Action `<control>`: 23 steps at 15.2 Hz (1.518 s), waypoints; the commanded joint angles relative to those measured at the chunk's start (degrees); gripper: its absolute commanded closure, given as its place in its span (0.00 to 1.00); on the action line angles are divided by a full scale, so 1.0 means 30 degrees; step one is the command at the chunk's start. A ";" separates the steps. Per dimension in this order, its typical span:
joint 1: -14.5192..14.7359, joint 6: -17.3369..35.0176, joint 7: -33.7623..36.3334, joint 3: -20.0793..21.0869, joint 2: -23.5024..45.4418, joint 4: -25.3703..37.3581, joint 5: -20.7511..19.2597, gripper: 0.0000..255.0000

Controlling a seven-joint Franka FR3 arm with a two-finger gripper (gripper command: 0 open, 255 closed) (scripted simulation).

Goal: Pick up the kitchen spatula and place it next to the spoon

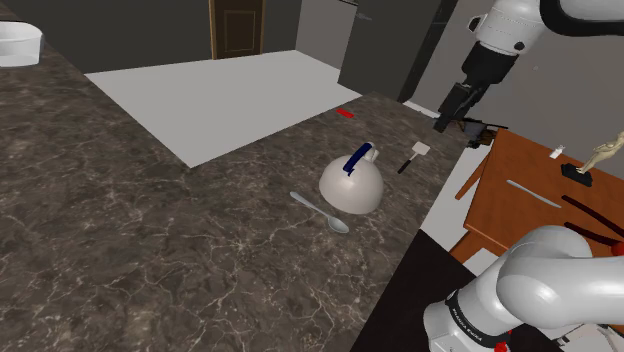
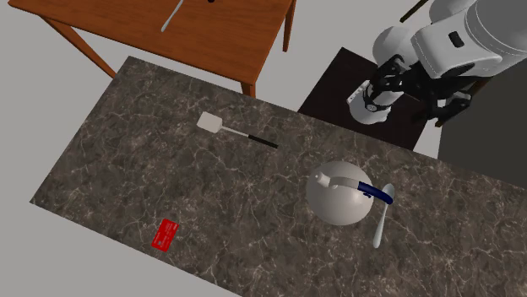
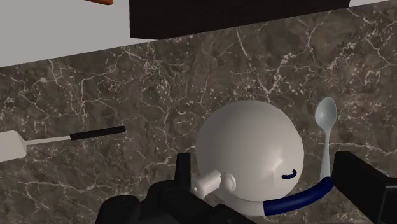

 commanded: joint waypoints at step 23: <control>-0.5034 0.8029 0.9370 -0.2713 1.2297 0.3067 0.0793 0.00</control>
